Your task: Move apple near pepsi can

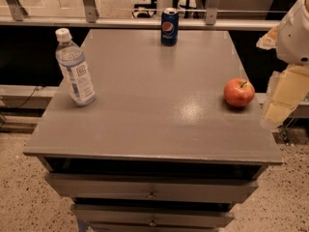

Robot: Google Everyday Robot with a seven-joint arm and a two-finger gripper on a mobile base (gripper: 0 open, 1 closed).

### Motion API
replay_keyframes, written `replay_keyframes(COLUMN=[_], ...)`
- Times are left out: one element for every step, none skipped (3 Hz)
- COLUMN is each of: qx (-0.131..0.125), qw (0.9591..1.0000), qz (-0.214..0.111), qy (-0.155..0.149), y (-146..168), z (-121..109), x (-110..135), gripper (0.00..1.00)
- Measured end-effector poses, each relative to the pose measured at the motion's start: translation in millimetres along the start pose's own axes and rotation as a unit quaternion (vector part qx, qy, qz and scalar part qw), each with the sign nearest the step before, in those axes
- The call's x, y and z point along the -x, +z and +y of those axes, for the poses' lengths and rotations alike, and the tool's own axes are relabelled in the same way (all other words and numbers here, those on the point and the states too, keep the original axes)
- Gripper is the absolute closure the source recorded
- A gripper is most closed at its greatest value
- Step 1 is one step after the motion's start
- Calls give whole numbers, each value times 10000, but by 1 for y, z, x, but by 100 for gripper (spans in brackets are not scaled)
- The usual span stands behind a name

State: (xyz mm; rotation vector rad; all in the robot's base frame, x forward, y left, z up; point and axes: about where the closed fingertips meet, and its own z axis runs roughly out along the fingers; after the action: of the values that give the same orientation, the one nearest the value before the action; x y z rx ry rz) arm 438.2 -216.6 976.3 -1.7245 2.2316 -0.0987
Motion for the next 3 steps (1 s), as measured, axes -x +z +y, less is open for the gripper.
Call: replay_keyframes(qx=[-1, -129, -259], qw=[10000, 9997, 9974], qz=[0, -135, -492], qy=[0, 123, 468], y=[0, 11, 39], z=[0, -12, -45], x=[0, -10, -37], gripper=[0, 0, 0])
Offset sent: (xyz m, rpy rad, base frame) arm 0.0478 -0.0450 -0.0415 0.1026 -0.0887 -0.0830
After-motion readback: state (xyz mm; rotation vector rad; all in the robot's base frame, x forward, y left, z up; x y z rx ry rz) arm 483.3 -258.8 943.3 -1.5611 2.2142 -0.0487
